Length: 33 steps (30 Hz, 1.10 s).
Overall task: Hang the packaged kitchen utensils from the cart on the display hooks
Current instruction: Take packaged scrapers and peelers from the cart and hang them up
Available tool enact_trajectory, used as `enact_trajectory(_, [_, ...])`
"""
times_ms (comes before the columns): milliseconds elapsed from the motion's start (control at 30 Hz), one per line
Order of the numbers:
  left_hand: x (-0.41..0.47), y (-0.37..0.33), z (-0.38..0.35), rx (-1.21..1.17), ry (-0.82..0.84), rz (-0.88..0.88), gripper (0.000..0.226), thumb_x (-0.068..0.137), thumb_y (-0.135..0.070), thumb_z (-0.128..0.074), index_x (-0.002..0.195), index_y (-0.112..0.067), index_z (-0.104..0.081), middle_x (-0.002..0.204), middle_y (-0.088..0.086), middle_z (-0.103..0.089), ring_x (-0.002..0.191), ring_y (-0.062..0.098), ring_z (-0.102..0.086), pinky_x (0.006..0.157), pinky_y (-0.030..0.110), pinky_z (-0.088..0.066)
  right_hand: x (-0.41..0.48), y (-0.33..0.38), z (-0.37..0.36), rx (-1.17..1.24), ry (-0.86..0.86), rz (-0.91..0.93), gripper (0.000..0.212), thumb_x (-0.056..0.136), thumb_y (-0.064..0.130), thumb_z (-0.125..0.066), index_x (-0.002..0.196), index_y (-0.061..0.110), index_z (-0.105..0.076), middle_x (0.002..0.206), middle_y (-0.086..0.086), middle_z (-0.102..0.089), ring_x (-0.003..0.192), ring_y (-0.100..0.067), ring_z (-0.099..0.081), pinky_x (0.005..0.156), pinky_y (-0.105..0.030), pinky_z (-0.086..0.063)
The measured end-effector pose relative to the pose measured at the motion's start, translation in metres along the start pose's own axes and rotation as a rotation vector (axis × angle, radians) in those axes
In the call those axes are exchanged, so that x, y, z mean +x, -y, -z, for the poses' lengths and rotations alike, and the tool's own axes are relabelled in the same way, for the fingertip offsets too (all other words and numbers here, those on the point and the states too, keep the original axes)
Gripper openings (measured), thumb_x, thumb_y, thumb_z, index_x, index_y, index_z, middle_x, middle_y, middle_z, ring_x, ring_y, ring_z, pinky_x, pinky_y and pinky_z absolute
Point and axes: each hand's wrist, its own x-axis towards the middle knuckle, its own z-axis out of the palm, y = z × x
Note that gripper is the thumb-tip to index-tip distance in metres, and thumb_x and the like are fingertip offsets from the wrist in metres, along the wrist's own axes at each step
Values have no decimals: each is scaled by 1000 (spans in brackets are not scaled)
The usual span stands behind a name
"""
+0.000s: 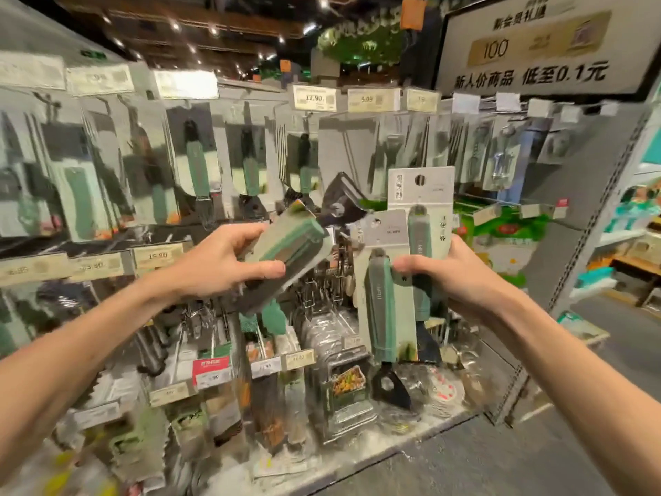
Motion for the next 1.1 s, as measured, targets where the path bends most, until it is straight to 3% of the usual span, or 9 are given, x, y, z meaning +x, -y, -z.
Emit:
enact_trajectory(133, [30,-1,-34,-37,-163,134,73,61,-78,-71,120,-40,-53,109,-5,-70,75,15,-72,52,27,-56,36,-2,24,47,76,55,38,67,7,-74,104,5,-67,102,-11,-76,91,-19,-74,73,-25,-59])
enact_trajectory(267, [71,-9,-60,-274,-245,255,69,88,-15,-70,143,-33,-33,116,14,-67,80,27,-71,59,39,-59,70,-3,54,79,131,81,16,82,-9,-66,88,6,-66,83,-8,-77,72,-13,-72,63,-19,-58])
enact_trajectory(367, [90,-30,-76,-393,-315,320,58,90,12,-52,133,-27,-48,122,12,-58,88,25,-63,69,30,-58,95,-2,67,92,225,89,21,84,-9,-64,98,5,-68,96,-11,-77,85,-18,-73,68,-23,-59])
enact_trajectory(533, [109,-43,-75,-653,-582,429,32,96,-3,-53,120,-21,-66,117,10,-70,110,27,-65,91,38,-56,130,-5,72,244,361,38,26,82,-11,-58,103,2,-67,101,-14,-73,86,-23,-70,70,-29,-61])
enact_trajectory(700, [109,-39,-72,-825,-661,413,46,87,-13,-61,131,-27,-59,113,14,-73,113,35,-64,93,50,-53,171,-16,66,374,418,-116,67,41,17,-87,104,2,-68,104,-16,-69,89,-27,-67,85,-41,-55])
enact_trajectory(800, [104,-37,-66,-814,-621,396,58,82,-19,-63,136,-35,-54,119,16,-71,110,36,-61,91,50,-51,190,-18,53,526,588,-188,97,32,23,-96,120,0,-63,114,-22,-68,100,-36,-68,88,-49,-57])
enact_trajectory(900, [97,-32,-50,-623,-569,408,64,80,-25,-62,140,-44,-47,133,12,-62,107,23,-64,92,44,-55,201,-14,35,624,745,-174,77,38,20,-97,108,5,-68,91,-14,-76,80,-28,-74,71,-40,-62])
enact_trajectory(1033, [98,-28,-30,-408,-437,379,70,88,-35,-59,149,-51,-27,119,7,-58,68,10,-66,90,54,-56,212,-3,16,670,906,-118,47,58,21,-88,102,8,-76,94,-10,-77,85,-24,-75,77,-37,-61])
enact_trajectory(1100, [102,-24,-21,-312,-385,338,77,86,-44,-58,150,-56,-17,138,18,-50,67,16,-69,85,49,-59,216,2,7,669,891,-142,48,63,20,-85,108,6,-74,99,-12,-76,89,-26,-74,81,-39,-60])
